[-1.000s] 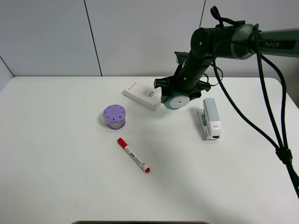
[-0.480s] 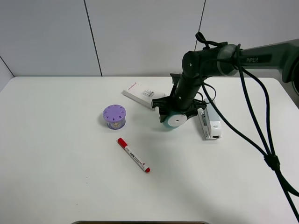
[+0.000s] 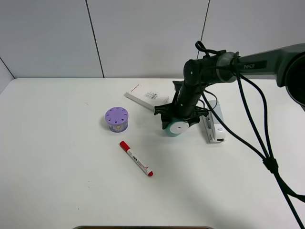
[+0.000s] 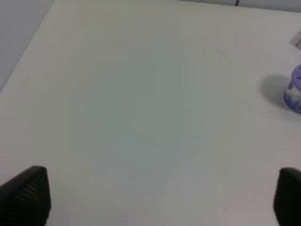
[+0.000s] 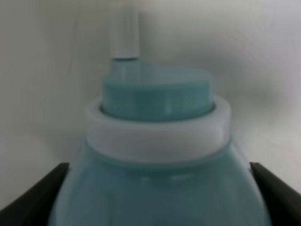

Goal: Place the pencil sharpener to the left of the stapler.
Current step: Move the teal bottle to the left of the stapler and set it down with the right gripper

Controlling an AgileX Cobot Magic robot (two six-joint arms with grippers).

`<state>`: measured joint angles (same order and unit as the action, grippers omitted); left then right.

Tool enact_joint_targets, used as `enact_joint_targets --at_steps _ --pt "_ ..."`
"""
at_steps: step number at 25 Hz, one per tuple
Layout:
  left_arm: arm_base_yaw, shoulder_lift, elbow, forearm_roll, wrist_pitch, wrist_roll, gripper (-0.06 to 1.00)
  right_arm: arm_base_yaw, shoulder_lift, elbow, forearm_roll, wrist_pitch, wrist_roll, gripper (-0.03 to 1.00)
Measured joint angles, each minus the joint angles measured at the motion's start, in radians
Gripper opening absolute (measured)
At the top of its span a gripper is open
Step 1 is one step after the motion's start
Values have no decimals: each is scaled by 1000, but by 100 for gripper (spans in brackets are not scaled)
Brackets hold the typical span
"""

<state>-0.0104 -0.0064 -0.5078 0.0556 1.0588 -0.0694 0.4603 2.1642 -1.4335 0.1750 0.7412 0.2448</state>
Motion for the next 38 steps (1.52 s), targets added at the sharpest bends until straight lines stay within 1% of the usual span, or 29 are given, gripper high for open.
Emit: enact_joint_targets --at_steps 5,38 --pt "0 0 0 0 0 0 95 0 4 0 1 -11 3 68" --pt "0 0 0 0 0 0 95 0 4 0 -3 -12 5 68"
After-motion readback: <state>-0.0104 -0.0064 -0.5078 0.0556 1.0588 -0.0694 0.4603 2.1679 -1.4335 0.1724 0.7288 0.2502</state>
